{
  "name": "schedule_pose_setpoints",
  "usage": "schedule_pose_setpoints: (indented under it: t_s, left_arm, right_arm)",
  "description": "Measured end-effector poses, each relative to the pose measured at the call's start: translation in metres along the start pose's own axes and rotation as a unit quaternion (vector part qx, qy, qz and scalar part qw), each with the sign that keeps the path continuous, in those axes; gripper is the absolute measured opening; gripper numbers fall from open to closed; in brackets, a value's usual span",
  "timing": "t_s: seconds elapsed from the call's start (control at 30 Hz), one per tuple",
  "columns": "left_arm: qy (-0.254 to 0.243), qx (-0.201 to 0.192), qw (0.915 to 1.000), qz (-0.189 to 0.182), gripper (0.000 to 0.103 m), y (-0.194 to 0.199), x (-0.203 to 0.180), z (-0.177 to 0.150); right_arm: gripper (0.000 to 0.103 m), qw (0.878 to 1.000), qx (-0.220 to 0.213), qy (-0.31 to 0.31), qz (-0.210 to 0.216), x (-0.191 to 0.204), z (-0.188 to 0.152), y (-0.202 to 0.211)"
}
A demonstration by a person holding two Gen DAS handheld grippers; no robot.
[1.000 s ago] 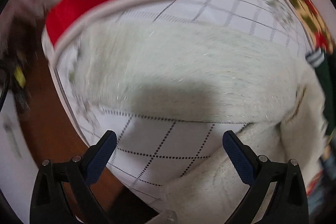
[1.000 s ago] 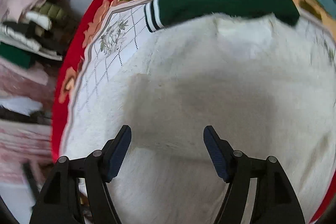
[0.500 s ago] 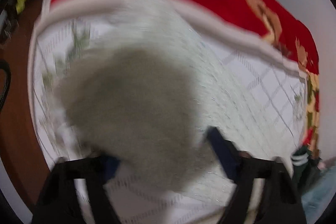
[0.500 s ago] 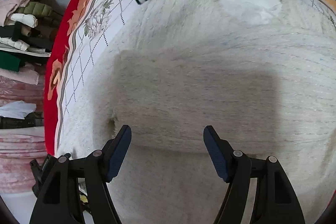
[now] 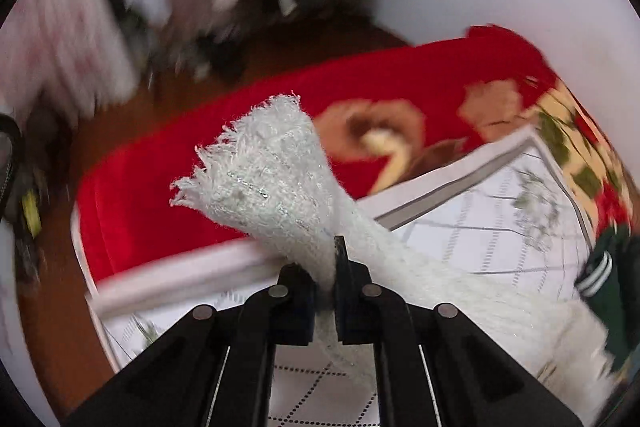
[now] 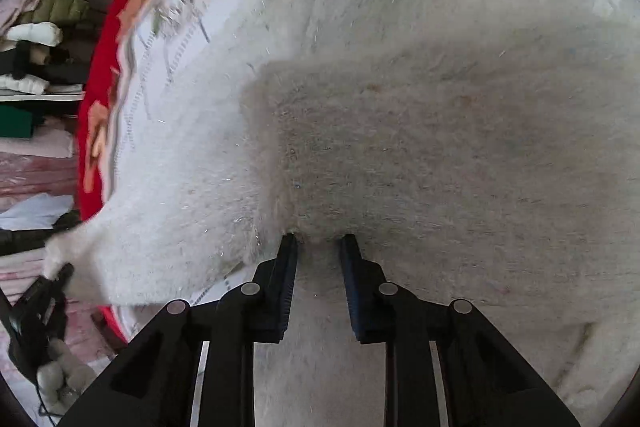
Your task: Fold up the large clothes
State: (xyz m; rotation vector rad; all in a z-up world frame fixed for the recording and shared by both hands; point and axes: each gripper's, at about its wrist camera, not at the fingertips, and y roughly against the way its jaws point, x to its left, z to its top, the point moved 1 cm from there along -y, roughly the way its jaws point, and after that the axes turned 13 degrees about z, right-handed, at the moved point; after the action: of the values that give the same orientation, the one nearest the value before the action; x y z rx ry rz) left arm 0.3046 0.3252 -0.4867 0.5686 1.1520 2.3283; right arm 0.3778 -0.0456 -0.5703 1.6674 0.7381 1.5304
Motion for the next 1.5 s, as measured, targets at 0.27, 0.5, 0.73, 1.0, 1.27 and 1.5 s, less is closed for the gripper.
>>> schedule_pose_setpoints:
  t_s: [0.27, 0.5, 0.73, 1.0, 1.27, 1.5]
  left_arm:
    - [-0.157, -0.154, 0.9748, -0.036, 0.004, 0.118, -0.098, -0.009]
    - [-0.276, -0.18, 0.9376, -0.113, 0.003, 0.199, -0.193, -0.09]
    - [-0.358, -0.122, 0.9031, -0.203, 0.003, 0.27, -0.285, -0.207]
    - [-0.478, -0.078, 0.8559, -0.182, 0.012, 0.27, -0.369, -0.328]
    - [-0.472, -0.021, 0.8624, -0.183, 0.092, 0.256, -0.363, -0.342]
    - [-0.412, 0.001, 0.8989, -0.15, 0.094, 0.26, -0.33, -0.308]
  right_arm:
    - [0.084, 0.976, -0.077, 0.036, -0.202, -0.04, -0.011, 0.073]
    - [0.084, 0.979, -0.102, -0.031, -0.175, -0.129, -0.015, 0.141]
    - [0.084, 0.97, -0.135, -0.131, -0.151, -0.255, -0.042, 0.231]
    - [0.084, 0.962, -0.127, -0.19, -0.15, -0.36, -0.096, 0.282]
    - [0.084, 0.966, -0.125, -0.207, -0.092, -0.383, -0.108, 0.3]
    - [0.084, 0.979, -0.114, -0.171, 0.003, -0.359, -0.088, 0.295]
